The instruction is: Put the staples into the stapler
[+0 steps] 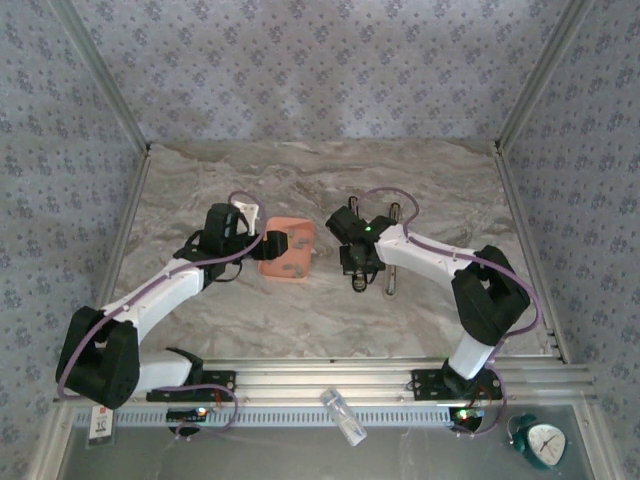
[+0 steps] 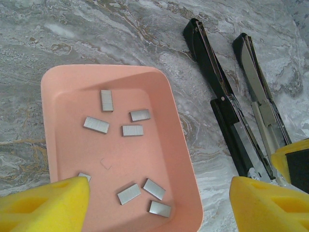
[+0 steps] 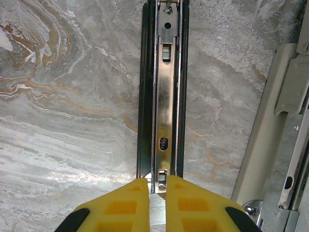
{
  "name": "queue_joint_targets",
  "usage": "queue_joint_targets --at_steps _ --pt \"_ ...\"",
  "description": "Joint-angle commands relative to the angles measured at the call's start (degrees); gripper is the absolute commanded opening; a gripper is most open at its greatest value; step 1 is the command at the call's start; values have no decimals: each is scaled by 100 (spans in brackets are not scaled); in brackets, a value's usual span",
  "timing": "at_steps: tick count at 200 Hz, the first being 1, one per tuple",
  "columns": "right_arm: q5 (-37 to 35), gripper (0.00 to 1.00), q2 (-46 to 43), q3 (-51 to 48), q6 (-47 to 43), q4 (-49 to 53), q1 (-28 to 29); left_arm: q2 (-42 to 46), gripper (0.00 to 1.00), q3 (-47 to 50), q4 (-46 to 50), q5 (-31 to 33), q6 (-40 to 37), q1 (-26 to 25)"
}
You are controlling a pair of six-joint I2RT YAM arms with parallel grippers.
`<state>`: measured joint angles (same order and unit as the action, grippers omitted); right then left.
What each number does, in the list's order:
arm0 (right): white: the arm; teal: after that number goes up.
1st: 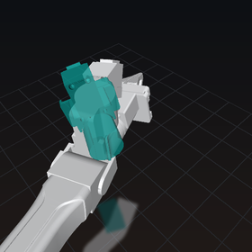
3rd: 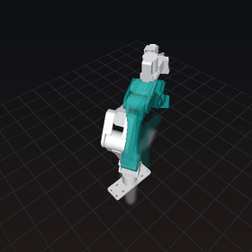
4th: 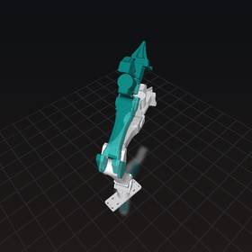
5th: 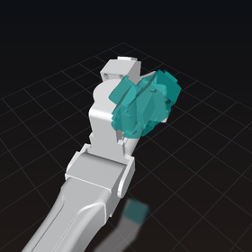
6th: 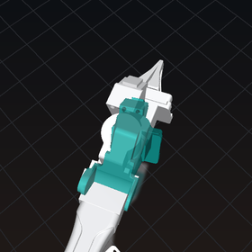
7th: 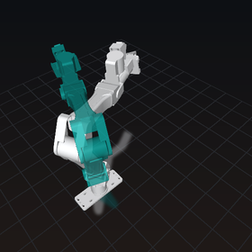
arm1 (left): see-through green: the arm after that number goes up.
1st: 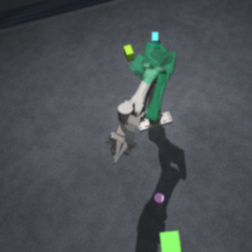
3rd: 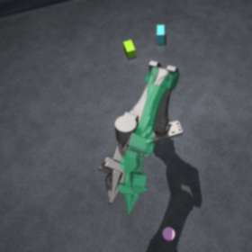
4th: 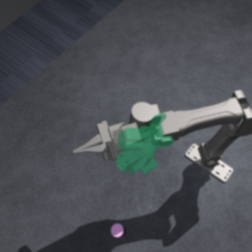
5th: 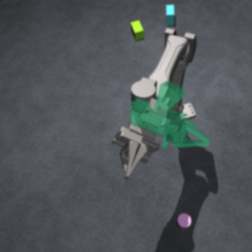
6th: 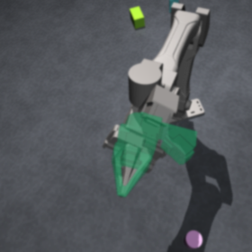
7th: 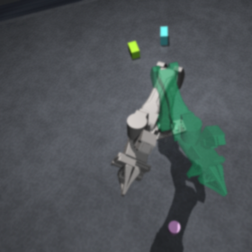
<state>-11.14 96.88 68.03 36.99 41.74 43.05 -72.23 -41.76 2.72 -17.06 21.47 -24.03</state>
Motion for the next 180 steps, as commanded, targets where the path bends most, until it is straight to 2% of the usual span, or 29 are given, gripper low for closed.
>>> queue_joint_targets --at_steps 1,180 --pt "6 12 86 -132 31 125 20 -55 76 -146 -105 54 -117 -19" --pt "167 12 270 -198 124 134 41 -156 76 -170 -175 10 -82 -22"
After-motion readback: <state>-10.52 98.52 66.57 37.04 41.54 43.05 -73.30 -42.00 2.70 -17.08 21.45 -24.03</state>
